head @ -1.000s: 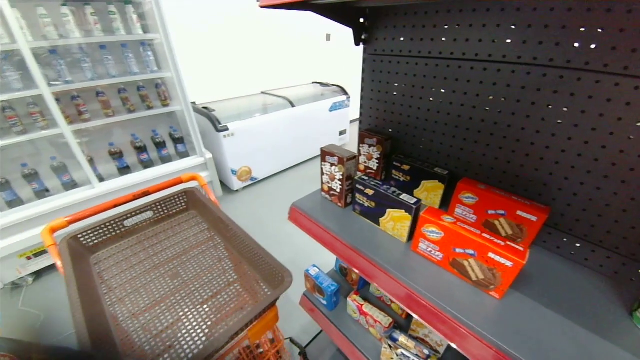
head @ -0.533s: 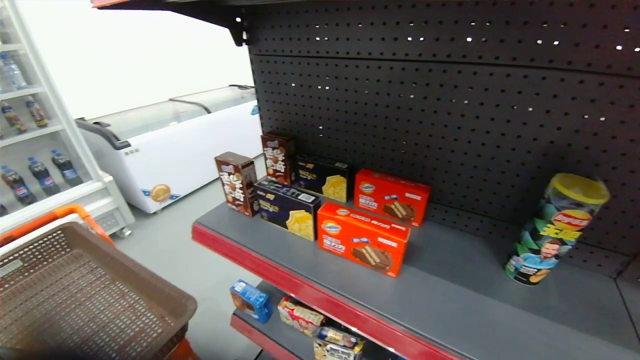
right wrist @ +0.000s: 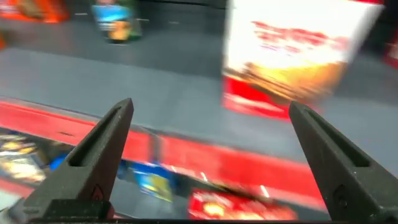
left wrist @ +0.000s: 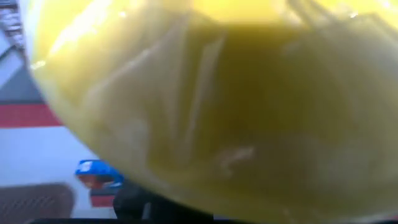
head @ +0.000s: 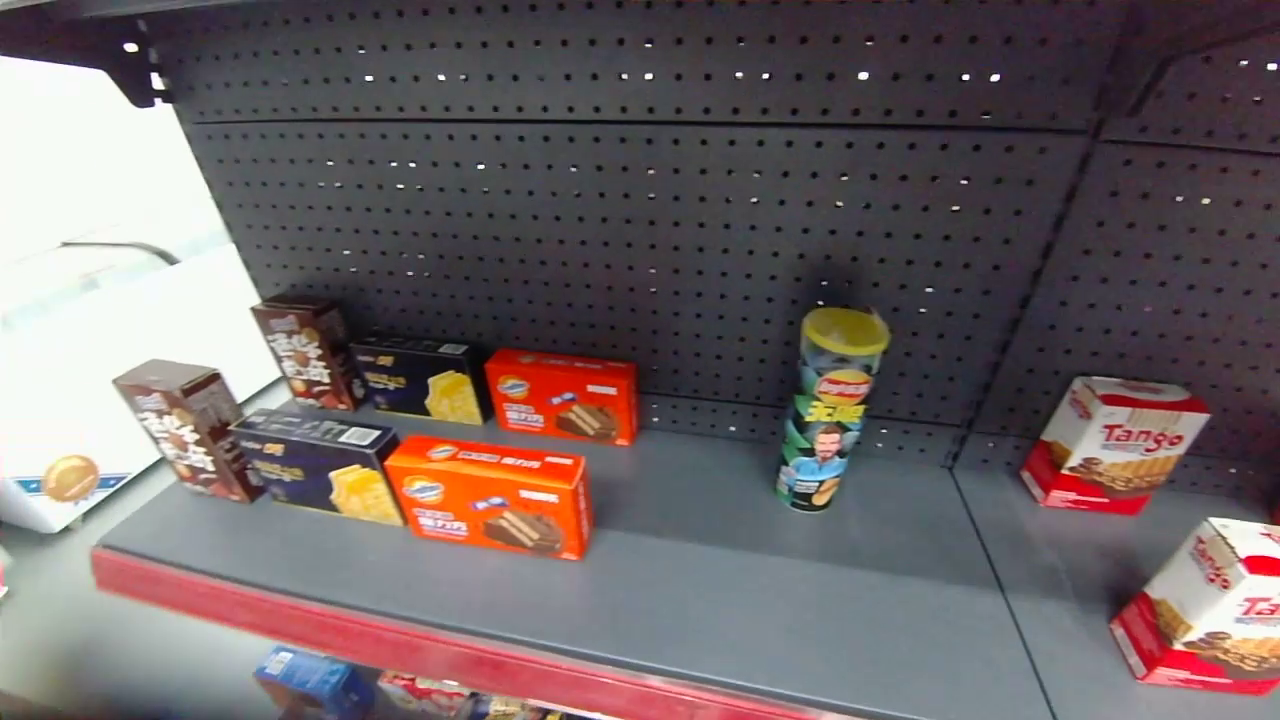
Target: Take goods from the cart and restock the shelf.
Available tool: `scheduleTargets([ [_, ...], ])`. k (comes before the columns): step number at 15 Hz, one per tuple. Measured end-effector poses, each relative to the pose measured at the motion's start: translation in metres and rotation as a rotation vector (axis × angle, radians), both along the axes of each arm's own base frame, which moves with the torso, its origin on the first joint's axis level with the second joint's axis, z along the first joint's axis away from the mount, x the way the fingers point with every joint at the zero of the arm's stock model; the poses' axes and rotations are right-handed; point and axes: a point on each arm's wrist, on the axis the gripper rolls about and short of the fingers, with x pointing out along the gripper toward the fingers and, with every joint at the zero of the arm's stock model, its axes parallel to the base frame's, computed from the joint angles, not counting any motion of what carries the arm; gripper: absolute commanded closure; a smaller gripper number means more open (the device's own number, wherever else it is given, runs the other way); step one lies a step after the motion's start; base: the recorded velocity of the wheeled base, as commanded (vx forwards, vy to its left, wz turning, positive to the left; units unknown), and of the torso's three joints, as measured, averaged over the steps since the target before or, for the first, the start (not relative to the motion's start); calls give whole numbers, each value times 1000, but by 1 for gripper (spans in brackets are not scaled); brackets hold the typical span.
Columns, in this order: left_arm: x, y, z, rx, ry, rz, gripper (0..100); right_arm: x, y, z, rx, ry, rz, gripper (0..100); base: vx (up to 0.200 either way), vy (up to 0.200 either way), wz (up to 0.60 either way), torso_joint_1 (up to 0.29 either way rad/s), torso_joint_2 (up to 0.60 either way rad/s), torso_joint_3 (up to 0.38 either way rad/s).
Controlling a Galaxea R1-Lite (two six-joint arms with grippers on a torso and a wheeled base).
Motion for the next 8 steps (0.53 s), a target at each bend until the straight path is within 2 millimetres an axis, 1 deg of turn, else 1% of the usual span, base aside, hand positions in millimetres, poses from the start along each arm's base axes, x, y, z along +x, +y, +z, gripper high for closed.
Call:
scheduleTargets([
  [1, -2, 0, -2, -1, 11, 0, 100, 0, 0, 0, 0, 0, -1, 0, 0, 0, -600, 2, 2, -2],
  [4, -7, 0, -5, -1, 5, 0, 100, 0, 0, 0, 0, 0, -1, 0, 0, 0, 0, 0, 0, 0],
  [8, -10, 0, -2, 1, -25, 6, 100, 0, 0, 0, 0, 0, -1, 0, 0, 0, 0, 0, 0, 0],
])
